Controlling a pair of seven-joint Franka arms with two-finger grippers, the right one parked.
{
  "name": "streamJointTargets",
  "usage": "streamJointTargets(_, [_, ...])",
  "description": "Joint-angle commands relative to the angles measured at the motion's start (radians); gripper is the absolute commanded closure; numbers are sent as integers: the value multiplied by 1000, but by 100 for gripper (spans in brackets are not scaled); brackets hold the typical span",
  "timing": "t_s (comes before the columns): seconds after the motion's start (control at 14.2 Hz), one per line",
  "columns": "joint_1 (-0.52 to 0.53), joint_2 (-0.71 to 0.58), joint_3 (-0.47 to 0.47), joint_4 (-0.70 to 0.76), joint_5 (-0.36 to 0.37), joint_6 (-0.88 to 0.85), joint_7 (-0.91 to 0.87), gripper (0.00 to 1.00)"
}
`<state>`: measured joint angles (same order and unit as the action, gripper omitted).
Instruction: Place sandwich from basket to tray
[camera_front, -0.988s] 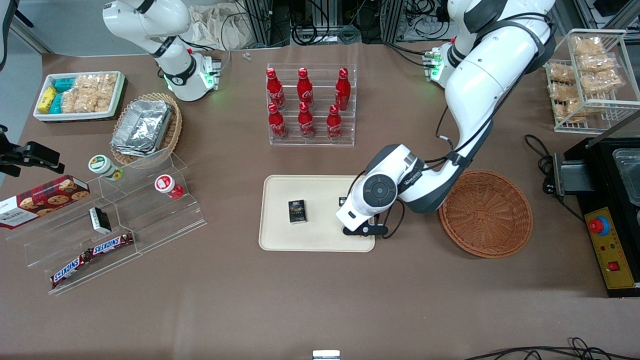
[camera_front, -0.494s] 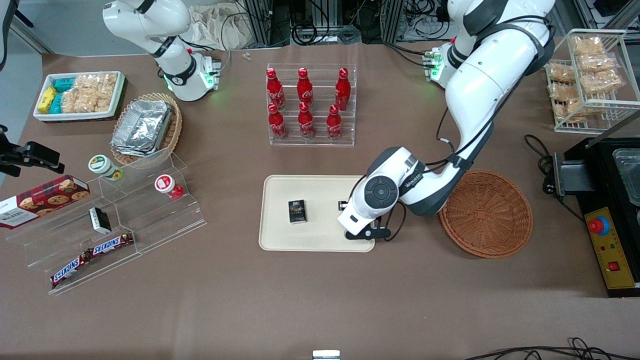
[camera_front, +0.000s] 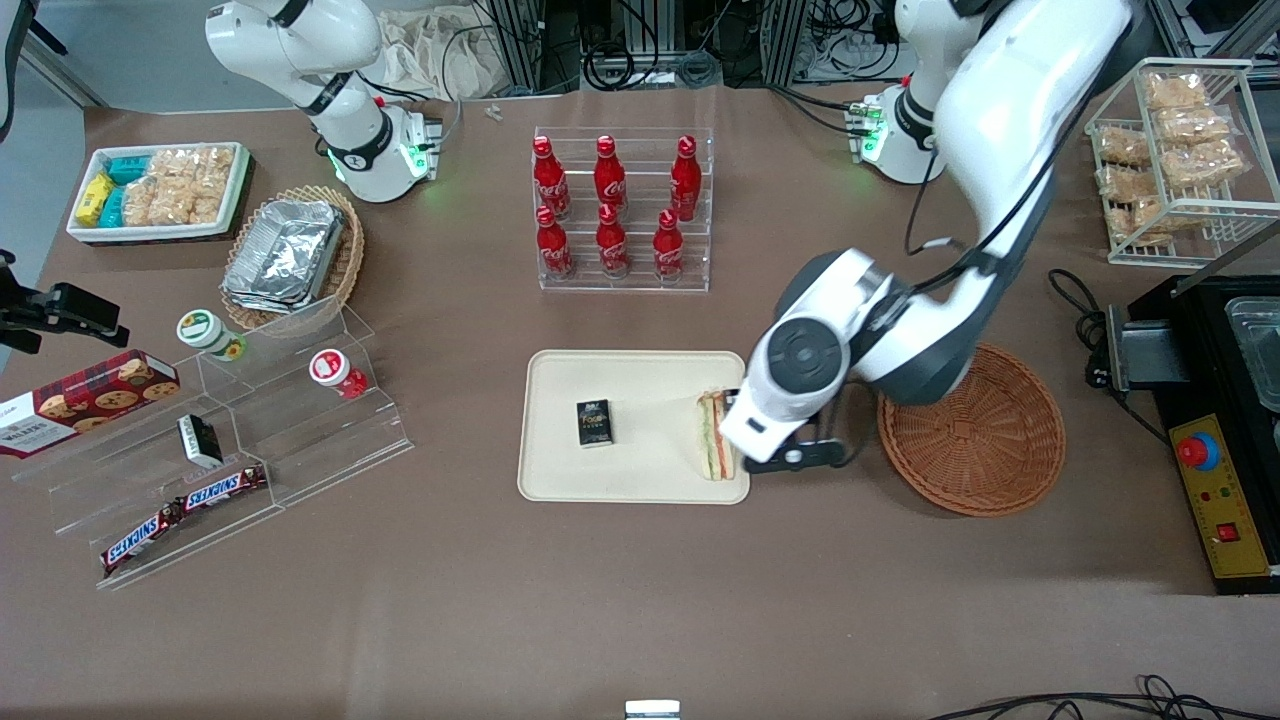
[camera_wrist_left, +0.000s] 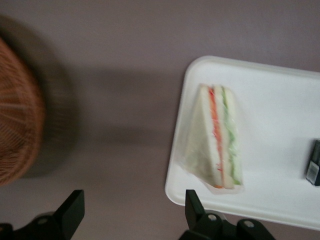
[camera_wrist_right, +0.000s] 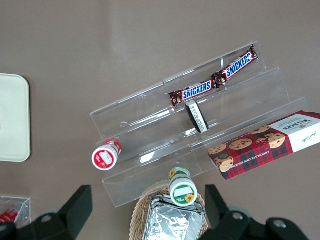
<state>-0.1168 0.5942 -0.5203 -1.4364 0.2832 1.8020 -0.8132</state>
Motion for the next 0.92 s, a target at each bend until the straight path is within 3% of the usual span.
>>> streamJointTargets(0.0, [-20, -320, 159, -357, -97, 152, 96, 9])
streamJointTargets(0.14, [-52, -497, 253, -572, -121, 249, 199, 8])
streamJointTargets(0.28, [-50, -574, 317, -624, -159, 226, 378, 7])
streamJointTargets(0.35, [-50, -591, 368, -613, -192, 162, 491, 7])
streamJointTargets(0.56, [-46, -629, 489, -573, -199, 37, 777, 8])
streamJointTargets(0.85, [-40, -523, 558, -336, -197, -171, 960, 6])
